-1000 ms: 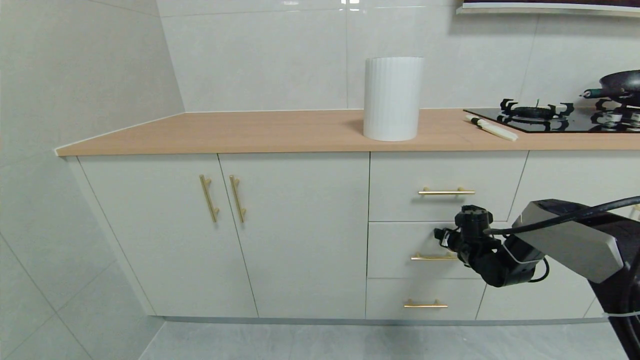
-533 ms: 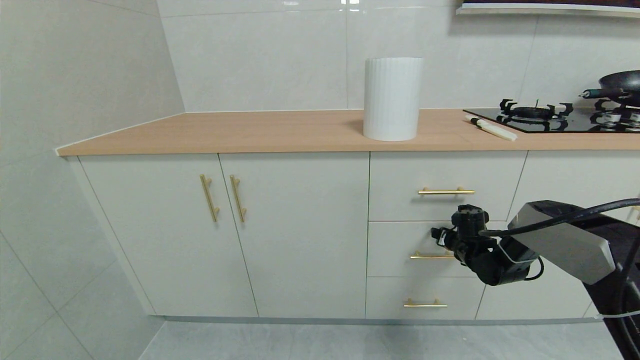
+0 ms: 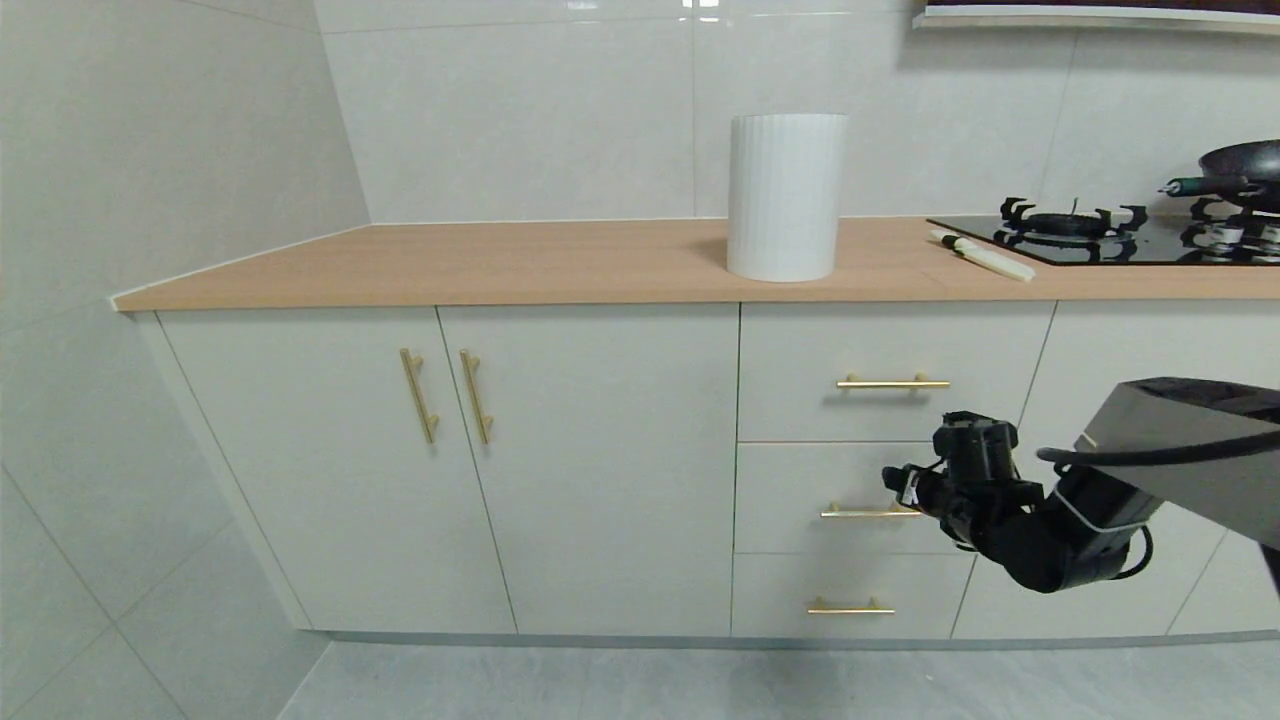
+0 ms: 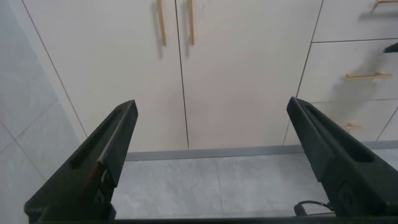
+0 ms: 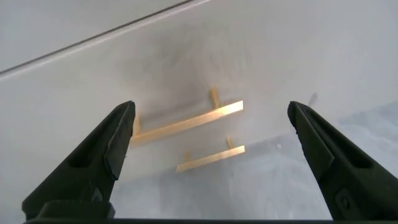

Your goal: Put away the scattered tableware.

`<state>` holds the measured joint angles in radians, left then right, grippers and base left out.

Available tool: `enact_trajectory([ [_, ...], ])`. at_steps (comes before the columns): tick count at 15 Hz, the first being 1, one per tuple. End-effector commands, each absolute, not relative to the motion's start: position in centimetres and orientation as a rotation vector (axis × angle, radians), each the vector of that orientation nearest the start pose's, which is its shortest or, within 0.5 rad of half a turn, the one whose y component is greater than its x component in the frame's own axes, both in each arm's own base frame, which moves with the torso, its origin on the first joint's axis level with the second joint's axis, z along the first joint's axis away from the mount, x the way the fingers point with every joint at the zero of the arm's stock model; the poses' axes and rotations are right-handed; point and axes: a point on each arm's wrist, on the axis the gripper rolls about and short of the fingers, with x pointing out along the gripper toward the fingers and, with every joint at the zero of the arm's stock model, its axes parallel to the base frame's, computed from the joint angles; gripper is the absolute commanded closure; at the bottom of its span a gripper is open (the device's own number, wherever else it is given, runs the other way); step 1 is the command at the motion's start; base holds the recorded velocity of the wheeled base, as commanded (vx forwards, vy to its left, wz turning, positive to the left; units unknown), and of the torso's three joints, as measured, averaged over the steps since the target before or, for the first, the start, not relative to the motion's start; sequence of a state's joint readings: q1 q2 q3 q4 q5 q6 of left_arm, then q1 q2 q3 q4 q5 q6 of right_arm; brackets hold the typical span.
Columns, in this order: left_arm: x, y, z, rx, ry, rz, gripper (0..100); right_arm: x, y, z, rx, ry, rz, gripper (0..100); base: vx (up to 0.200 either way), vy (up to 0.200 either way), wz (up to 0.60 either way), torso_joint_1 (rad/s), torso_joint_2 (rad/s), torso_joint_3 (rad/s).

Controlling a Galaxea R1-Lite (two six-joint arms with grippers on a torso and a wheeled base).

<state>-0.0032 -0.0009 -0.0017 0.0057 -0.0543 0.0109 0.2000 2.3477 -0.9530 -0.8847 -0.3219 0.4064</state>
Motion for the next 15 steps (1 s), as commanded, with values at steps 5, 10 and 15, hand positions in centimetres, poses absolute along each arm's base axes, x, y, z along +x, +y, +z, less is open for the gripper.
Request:
enact_trajectory([
  [5, -2.3, -0.1, 7.5, 0.011, 0.004, -0.057, 0, 21.9, 5.5, 15.1, 0.192, 0.221, -0.098, 0, 0.0, 0.0, 0.0, 0.0, 0.0, 0.0],
  [10, -2.3, -0.1, 7.5, 0.011, 0.004, -0.057, 0, 9.1, 1.6, 17.7, 0.046, 0.009, -0.14, 0, 0.0, 0.0, 0.0, 0.0, 0.0, 0.0],
  [15, -2.3, -0.1, 7.5, 0.011, 0.004, -0.058, 0, -0.7, -1.1, 16.8, 0.013, 0.023, -0.198, 0, 0.0, 0.0, 0.0, 0.0, 0.0, 0.0],
])
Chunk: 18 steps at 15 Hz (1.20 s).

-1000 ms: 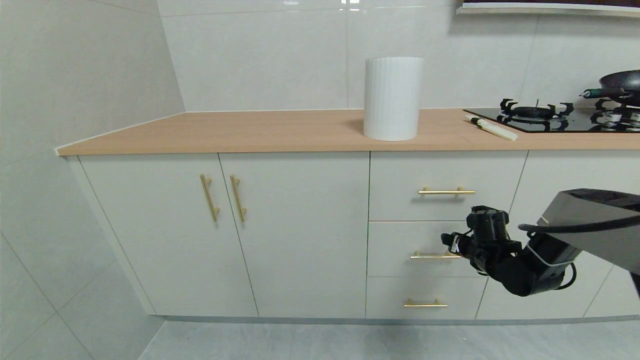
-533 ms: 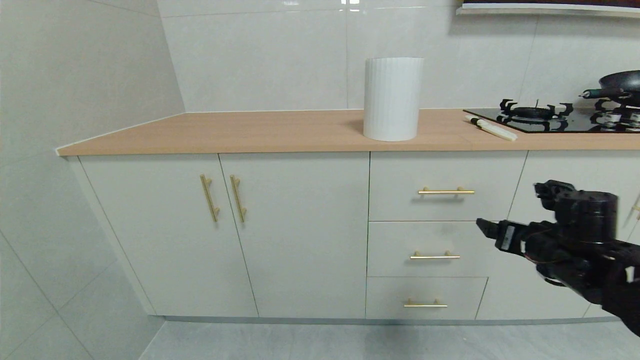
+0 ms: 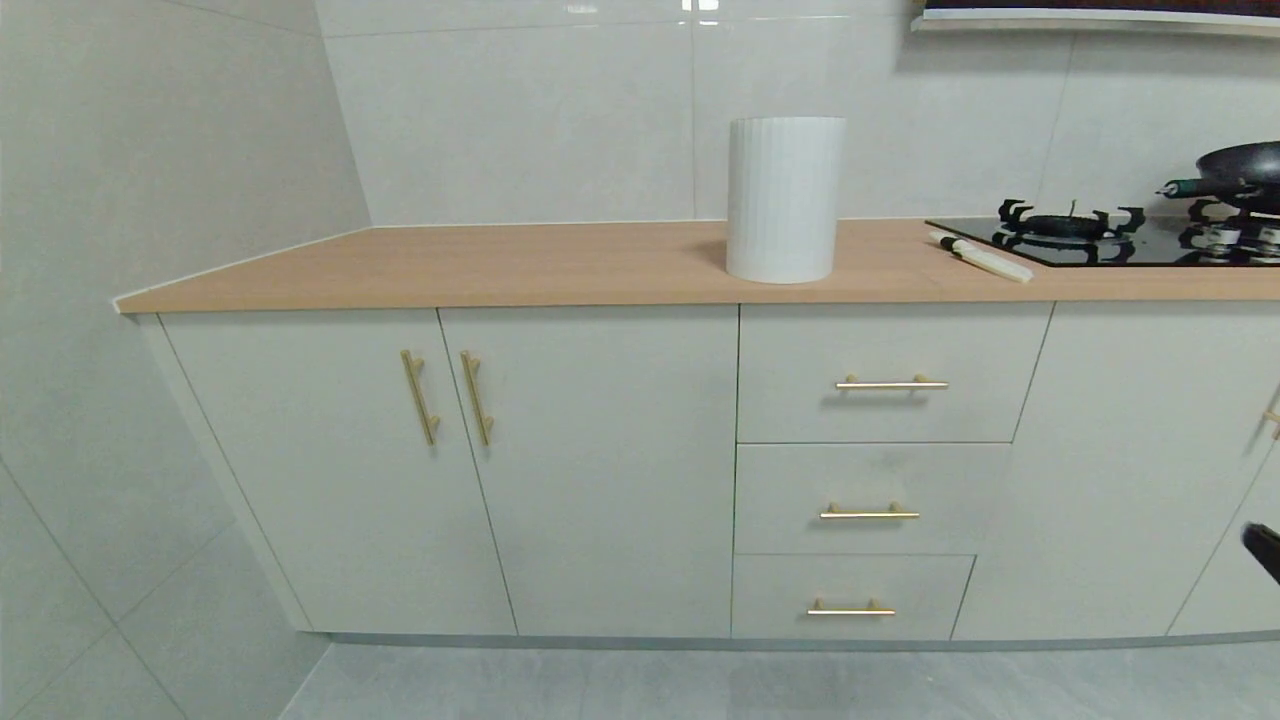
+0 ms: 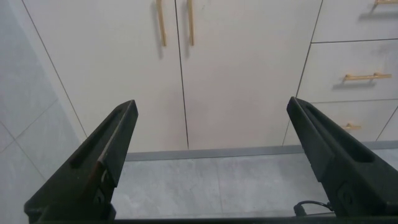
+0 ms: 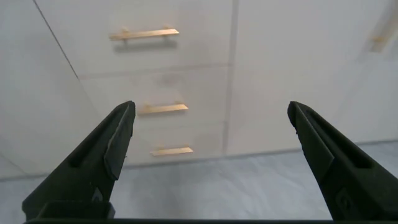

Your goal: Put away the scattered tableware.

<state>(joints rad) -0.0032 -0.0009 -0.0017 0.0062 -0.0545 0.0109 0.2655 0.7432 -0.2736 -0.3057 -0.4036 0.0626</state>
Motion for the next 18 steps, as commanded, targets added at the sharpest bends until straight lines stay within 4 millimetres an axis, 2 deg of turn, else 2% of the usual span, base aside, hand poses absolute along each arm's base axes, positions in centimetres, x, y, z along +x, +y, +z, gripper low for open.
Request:
enact_trajectory([
  [1, -2.3, -0.1, 7.5, 0.011, 0.004, -0.058, 0, -1.5, -1.2, 16.5, 0.013, 0.025, -0.226, 0, 0.0, 0.0, 0.0, 0.0, 0.0, 0.0],
  [4, -2.3, -0.1, 7.5, 0.011, 0.004, -0.057, 0, -4.5, -1.3, 14.8, -0.045, -0.041, -0.323, 0, 0.0, 0.0, 0.0, 0.0, 0.0, 0.0],
  [8, -2.3, -0.1, 7.5, 0.011, 0.004, -0.057, 0, -5.3, -1.0, 13.4, -0.057, -0.07, -0.412, 0, 0.0, 0.0, 0.0, 0.0, 0.0, 0.0],
  [11, -2.3, -0.1, 7.5, 0.011, 0.004, -0.058, 0, -4.7, -0.9, 12.3, -0.008, -0.084, -0.381, 0, 0.0, 0.0, 0.0, 0.0, 0.0, 0.0],
  [13, -2.3, -0.1, 7.5, 0.011, 0.004, -0.057, 0, -3.1, -0.4, 10.3, 0.005, -0.108, -0.149, 0, 0.0, 0.0, 0.0, 0.0, 0.0, 0.0],
  [15, -2.3, -0.1, 7.5, 0.011, 0.004, -0.057, 0, -2.4, -0.1, 8.9, -0.002, -0.135, -0.052, 0, 0.0, 0.0, 0.0, 0.0, 0.0, 0.0],
  [18, -2.3, -0.1, 7.5, 0.011, 0.004, -0.057, 0, -2.3, -0.1, 8.0, -0.004, -0.046, -0.031, 0, 0.0, 0.0, 0.0, 0.0, 0.0, 0.0],
])
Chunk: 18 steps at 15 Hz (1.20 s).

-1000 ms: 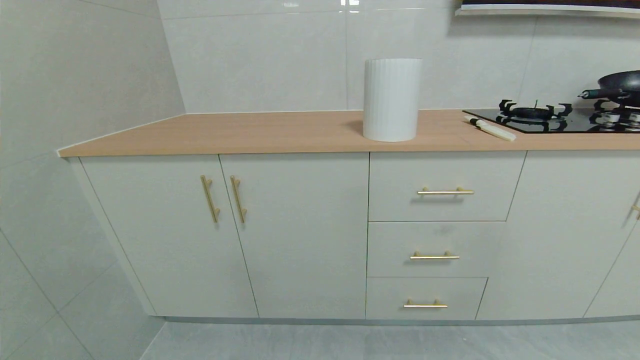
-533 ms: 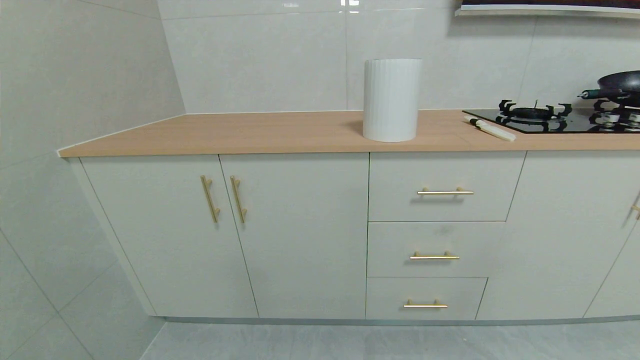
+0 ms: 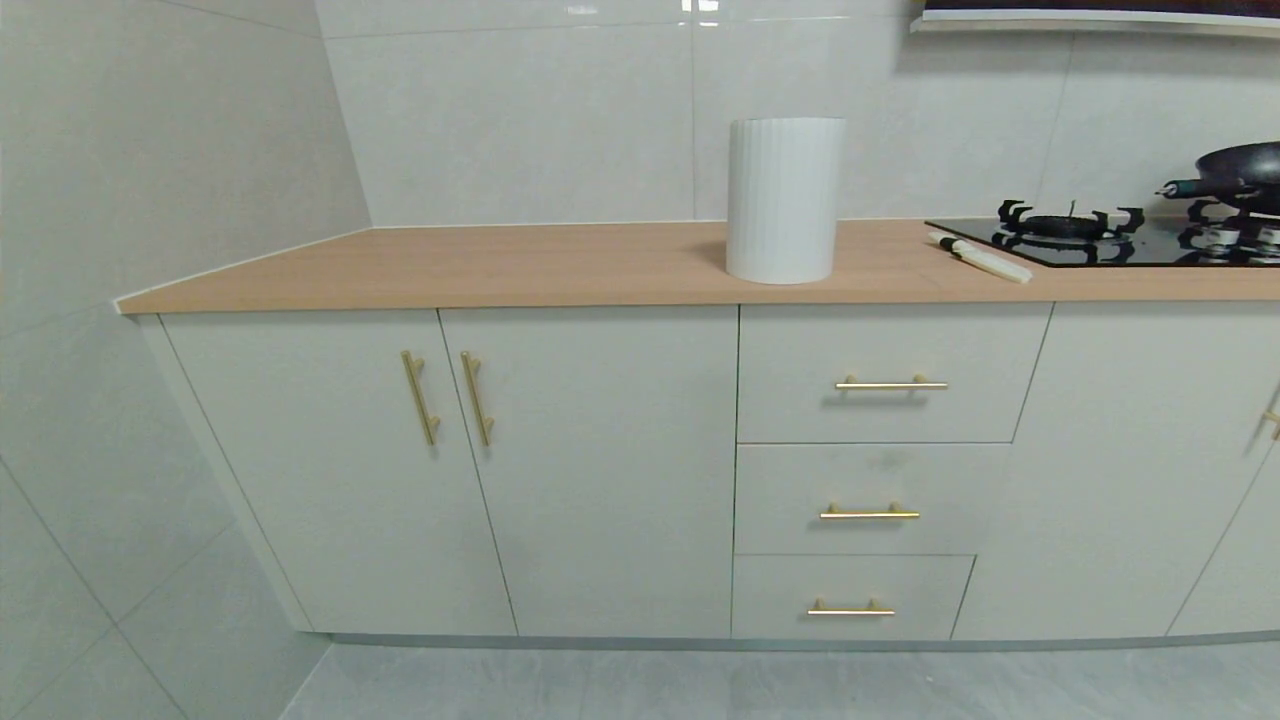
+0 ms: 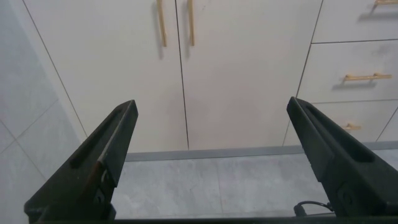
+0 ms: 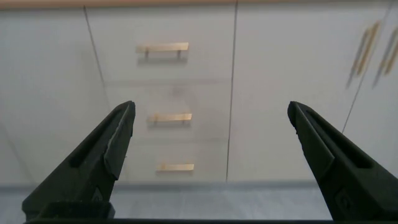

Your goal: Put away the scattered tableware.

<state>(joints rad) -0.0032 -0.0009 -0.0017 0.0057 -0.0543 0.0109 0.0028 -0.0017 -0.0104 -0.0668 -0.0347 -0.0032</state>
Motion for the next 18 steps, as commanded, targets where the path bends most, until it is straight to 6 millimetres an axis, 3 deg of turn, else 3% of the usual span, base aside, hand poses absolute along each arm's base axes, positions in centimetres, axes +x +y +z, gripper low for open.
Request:
enact_trajectory([
  [1, -2.3, -0.11, 7.53, 0.011, 0.004, -0.057, 0, -2.28, -0.05, 7.66, -0.012, -0.011, -0.015, 0, 0.0, 0.0, 0.0, 0.0, 0.0, 0.0],
  [13, -2.3, -0.12, 7.54, 0.015, 0.003, -0.058, 0, -2.28, 0.0, 7.52, -0.009, 0.003, 0.005, 0, 0.0, 0.0, 0.0, 0.0, 0.0, 0.0],
  [18, -2.3, -0.12, 7.53, 0.012, 0.004, -0.058, 0, -2.28, -0.01, 7.52, -0.009, 0.003, 0.003, 0, 0.2, 0.0, 0.0, 0.003, 0.0, 0.003],
])
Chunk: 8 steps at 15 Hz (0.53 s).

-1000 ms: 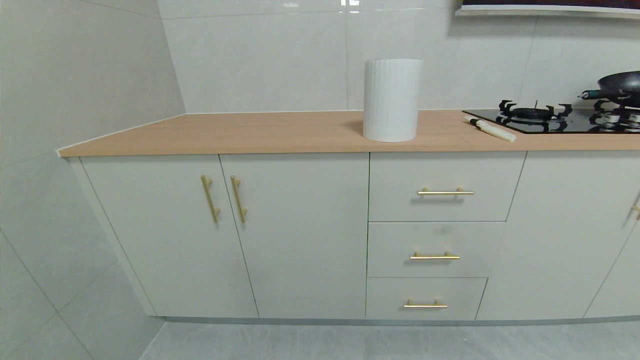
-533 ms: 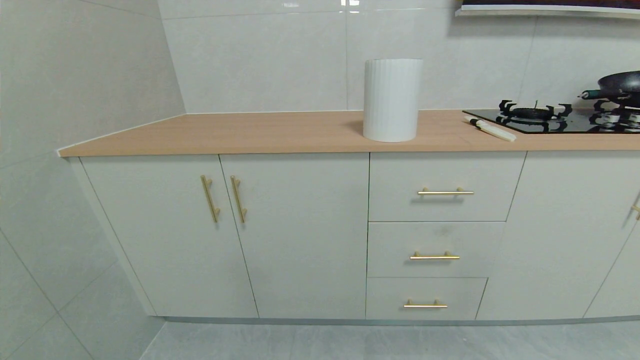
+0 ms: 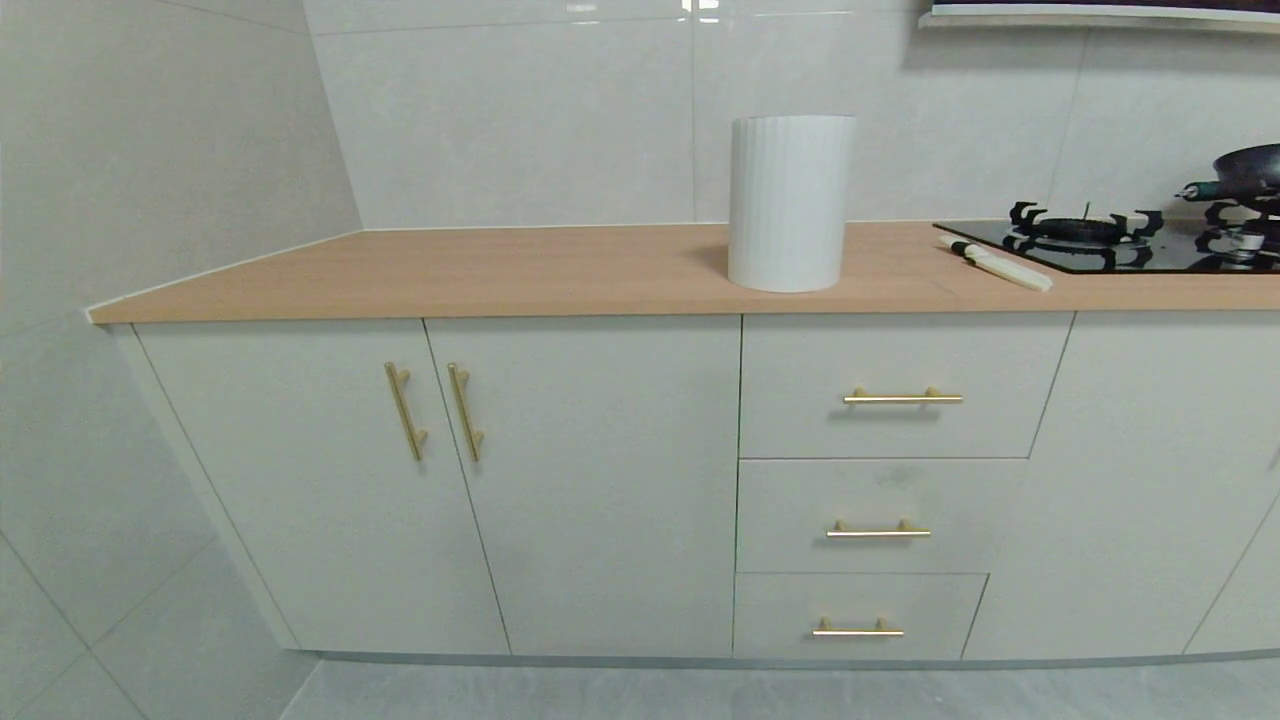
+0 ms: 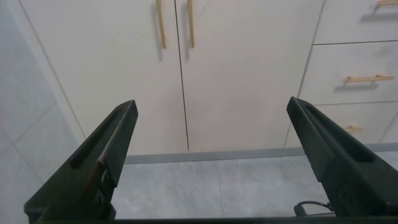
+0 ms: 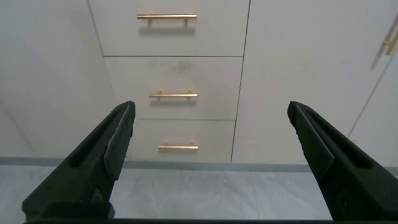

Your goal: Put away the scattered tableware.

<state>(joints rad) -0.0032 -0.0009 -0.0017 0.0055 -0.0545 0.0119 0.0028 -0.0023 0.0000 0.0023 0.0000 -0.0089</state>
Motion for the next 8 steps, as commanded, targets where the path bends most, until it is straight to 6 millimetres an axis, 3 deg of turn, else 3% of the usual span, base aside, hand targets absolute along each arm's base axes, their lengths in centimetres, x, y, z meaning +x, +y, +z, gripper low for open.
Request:
enact_trajectory([
  [1, -2.3, -0.12, 7.53, 0.012, 0.004, -0.058, 0, -2.28, -0.01, 7.52, -0.009, 0.003, 0.003, 0, 0.2, 0.0, 0.0, -0.007, 0.01, 0.007],
  [8, -2.3, -0.12, 7.53, 0.012, 0.004, -0.058, 0, -2.28, 0.0, 7.52, -0.011, 0.003, 0.005, 0, 0.2, 0.0, 0.0, 0.003, 0.0, 0.003],
])
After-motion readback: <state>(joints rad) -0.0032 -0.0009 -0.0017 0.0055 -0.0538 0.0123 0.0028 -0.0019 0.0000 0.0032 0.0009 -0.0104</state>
